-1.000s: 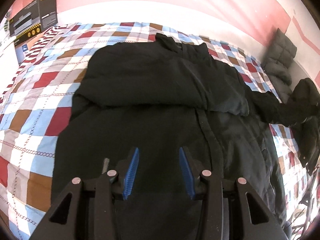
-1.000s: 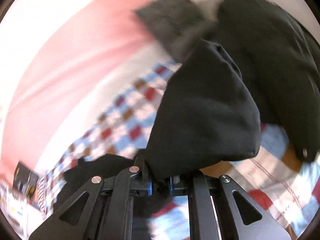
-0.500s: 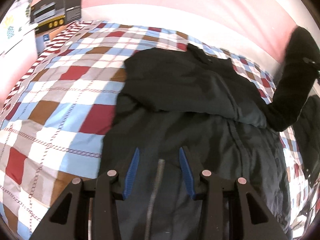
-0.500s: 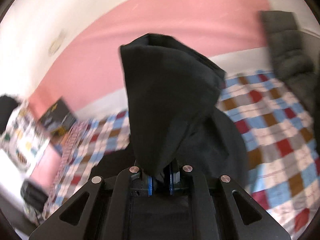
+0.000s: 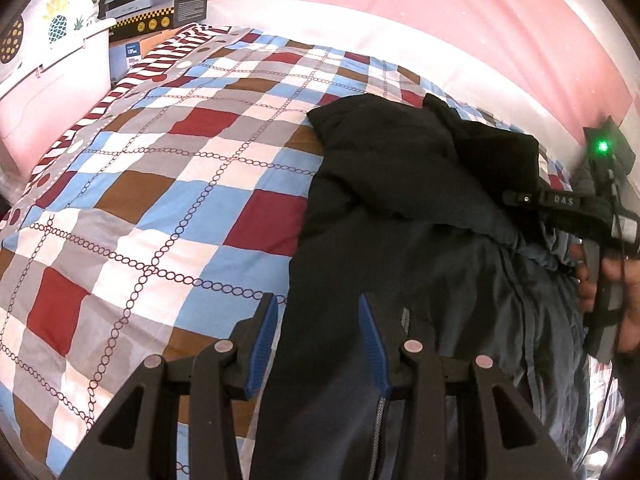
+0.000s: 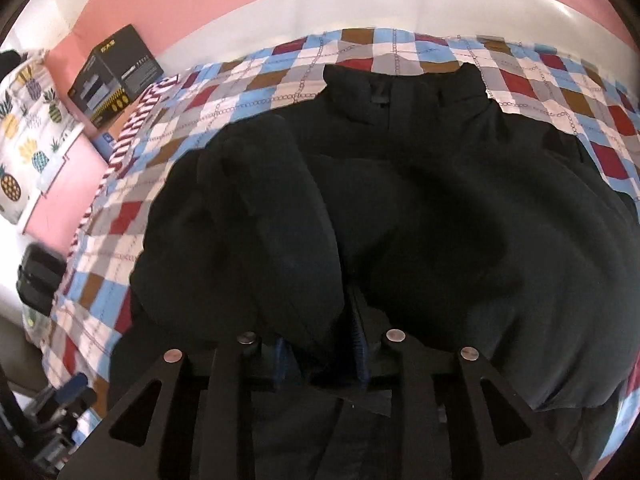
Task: Fold large clothes
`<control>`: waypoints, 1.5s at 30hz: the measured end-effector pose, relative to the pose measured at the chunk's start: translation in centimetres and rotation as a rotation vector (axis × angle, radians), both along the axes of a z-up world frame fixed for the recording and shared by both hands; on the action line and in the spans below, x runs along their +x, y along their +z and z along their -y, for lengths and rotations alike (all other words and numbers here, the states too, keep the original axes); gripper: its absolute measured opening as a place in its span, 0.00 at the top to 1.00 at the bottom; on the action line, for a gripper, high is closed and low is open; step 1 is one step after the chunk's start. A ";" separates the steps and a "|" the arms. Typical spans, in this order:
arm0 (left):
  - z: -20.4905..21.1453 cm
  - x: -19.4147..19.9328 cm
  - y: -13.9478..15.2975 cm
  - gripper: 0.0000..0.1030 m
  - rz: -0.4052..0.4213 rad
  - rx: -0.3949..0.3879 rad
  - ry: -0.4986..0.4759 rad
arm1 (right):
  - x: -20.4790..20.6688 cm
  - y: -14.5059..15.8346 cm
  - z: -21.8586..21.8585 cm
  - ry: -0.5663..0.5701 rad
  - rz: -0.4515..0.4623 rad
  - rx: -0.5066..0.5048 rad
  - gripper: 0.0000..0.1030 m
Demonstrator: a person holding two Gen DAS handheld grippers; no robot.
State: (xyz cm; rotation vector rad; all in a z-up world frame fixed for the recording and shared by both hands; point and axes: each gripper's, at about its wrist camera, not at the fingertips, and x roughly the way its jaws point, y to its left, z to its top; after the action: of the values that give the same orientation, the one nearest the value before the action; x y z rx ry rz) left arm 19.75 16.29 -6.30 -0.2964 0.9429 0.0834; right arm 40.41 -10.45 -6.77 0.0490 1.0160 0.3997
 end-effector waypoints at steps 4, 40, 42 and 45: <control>0.8 0.5 0.7 0.57 0.015 -0.005 -0.021 | -1.9 1.7 1.7 0.065 -0.016 0.202 0.45; 8.2 16.3 2.1 0.93 0.106 0.056 -0.137 | -2.1 0.1 22.2 -0.289 0.115 0.112 0.78; 7.7 16.0 3.2 0.93 0.137 0.006 -0.124 | -1.6 0.9 23.6 -0.327 0.142 0.092 0.78; 10.0 16.9 4.6 0.92 0.172 -0.009 -0.192 | 0.7 0.4 24.0 -0.353 0.122 0.070 0.78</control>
State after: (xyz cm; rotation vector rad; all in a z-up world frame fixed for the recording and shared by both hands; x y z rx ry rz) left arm 36.67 6.33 -1.68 -0.2161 0.7969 -0.1208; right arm 41.13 -34.44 -6.35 0.2600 0.8518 0.1133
